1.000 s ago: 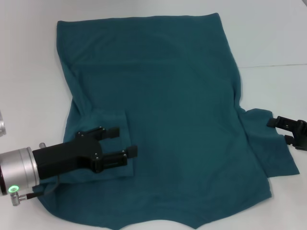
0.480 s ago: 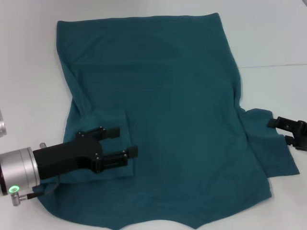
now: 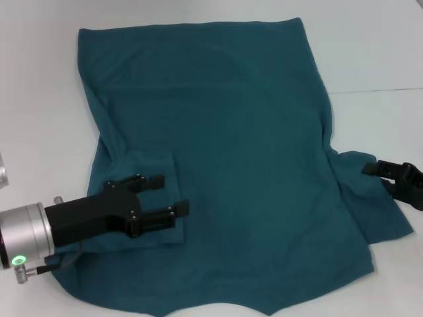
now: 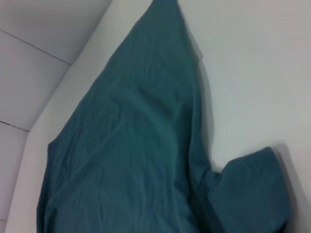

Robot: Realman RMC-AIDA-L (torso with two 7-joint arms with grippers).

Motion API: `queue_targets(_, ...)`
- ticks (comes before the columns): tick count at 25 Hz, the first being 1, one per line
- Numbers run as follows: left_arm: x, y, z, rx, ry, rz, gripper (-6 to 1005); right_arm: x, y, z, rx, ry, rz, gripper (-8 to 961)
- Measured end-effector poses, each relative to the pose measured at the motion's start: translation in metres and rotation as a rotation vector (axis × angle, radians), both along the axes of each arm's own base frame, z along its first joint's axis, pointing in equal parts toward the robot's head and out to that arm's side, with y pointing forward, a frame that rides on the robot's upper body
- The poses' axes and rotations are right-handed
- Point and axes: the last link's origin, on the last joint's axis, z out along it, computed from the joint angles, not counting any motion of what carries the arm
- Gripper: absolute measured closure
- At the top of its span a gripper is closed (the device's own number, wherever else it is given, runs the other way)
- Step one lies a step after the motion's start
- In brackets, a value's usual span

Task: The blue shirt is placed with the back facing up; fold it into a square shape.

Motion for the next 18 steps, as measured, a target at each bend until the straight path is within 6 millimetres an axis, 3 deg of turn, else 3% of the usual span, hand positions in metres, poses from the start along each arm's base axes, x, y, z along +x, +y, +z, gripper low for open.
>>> queue_targets(2, -0.0002, 0.0001, 0.0003, 0.001, 0.001, 0.000, 139, 0.0001, 0.0001, -0.0019, 0.002, 0.000, -0.003, 200)
queue_targets(18, 0.0000, 0.0002, 0.0004, 0.000, 0.003, -0.002, 139, 0.0054, -0.0010, -0.0045, 0.031, -0.006, -0.036, 888)
